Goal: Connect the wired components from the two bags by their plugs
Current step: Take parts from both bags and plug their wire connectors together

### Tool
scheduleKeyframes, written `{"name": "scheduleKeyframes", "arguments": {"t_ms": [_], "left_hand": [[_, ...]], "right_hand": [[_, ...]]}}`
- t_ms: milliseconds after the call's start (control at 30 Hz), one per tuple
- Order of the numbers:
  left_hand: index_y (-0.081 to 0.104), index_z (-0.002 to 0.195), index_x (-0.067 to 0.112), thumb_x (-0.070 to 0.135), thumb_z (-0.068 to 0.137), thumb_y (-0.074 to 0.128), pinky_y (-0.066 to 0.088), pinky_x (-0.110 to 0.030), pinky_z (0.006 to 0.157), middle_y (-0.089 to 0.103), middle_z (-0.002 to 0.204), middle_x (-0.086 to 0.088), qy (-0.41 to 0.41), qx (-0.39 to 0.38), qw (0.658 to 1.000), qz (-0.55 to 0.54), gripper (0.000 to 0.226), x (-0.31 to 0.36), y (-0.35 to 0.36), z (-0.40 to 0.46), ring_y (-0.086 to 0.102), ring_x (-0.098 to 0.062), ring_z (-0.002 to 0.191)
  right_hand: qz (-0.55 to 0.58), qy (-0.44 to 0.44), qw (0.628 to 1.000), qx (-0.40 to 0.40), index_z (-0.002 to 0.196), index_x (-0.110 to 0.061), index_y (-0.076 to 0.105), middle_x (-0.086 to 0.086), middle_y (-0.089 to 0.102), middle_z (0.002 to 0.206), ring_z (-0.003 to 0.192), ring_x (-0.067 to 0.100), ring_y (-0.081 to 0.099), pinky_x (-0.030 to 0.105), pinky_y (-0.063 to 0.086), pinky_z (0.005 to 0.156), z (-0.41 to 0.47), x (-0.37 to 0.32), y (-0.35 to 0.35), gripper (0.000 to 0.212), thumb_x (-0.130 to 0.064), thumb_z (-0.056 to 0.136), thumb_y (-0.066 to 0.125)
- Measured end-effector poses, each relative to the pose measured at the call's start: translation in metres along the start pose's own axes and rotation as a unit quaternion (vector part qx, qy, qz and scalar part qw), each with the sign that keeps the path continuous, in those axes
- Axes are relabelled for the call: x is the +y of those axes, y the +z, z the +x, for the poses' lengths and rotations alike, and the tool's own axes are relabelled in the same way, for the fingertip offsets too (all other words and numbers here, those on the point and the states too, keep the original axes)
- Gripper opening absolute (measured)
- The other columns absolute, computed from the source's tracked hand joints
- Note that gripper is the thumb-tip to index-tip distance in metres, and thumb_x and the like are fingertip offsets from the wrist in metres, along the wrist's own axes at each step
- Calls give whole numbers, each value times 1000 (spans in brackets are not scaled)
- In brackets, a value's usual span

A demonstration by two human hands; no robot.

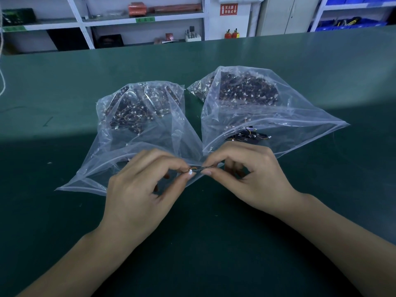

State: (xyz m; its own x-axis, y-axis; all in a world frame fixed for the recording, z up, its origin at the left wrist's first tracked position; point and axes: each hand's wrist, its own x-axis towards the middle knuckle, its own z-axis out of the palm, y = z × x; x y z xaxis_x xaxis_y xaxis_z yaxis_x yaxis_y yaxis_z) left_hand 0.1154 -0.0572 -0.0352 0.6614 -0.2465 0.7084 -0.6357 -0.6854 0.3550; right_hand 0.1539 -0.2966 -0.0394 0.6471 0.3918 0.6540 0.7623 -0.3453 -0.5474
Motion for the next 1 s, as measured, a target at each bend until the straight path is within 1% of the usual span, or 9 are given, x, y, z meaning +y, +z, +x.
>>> {"name": "scheduleKeyframes", "arguments": {"t_ms": [67,200,267,367,467,700,867,1000], "left_hand": [[79,94,16,22,99,77,49,-30,64,65,95,18,1,0,1000,-6,8,-1,1,-1,57,-3,83],[79,94,16,22,98,78,50,-33,62,65,95,18,0,2,1000,-10,7,-2,1,-1,58,-5,82],[79,93,16,21,97,79,51,-34,61,67,94,16,5,1,1000,-8,7,-2,1,0,59,-8,82],[80,94,15,21,98,78,51,-33,61,68,94,14,8,2,1000,-12,8,-3,1,0,60,-9,82],[79,93,15,21,98,78,50,-33,63,66,94,16,8,-3,1000,-8,8,-3,1,-1,58,-7,82],[79,95,16,21,98,77,51,-35,61,67,95,15,15,-4,1000,-9,7,-4,2,-2,60,-10,83],[79,95,15,24,100,76,51,-31,63,67,95,14,13,-3,1000,-8,10,-4,2,-2,61,-10,83],[78,94,16,28,101,75,51,-31,63,67,94,15,16,-4,1000,-5,14,-5,3,-1,59,-6,84]], "right_hand": [[-4,3,1000,3,95,-12,77,-30,57,85,58,6,47,8,35,63,-1,-1,1,3,-13,95,80],[-8,2,1000,4,95,-12,77,-26,60,88,59,9,46,9,35,63,0,-1,2,4,-16,96,78],[-9,3,1000,4,95,-12,77,-28,59,88,59,8,46,8,35,63,0,-1,2,5,-17,97,78],[-10,4,1000,8,96,-13,77,-33,56,86,58,8,48,8,35,63,0,-2,2,6,-19,97,77],[-8,2,1000,2,96,-13,77,-33,56,87,58,8,47,8,35,63,0,-2,1,6,-19,97,76],[-9,9,1000,-10,97,-13,75,-39,55,85,56,3,46,6,34,61,-1,-2,2,4,-17,97,77],[-8,24,999,-20,96,-16,74,-33,56,81,55,9,48,8,34,60,-2,-2,2,4,-17,97,77],[-2,27,999,-40,97,-18,72,-21,58,79,57,14,48,12,35,59,-2,-1,1,3,-19,99,75]]}}
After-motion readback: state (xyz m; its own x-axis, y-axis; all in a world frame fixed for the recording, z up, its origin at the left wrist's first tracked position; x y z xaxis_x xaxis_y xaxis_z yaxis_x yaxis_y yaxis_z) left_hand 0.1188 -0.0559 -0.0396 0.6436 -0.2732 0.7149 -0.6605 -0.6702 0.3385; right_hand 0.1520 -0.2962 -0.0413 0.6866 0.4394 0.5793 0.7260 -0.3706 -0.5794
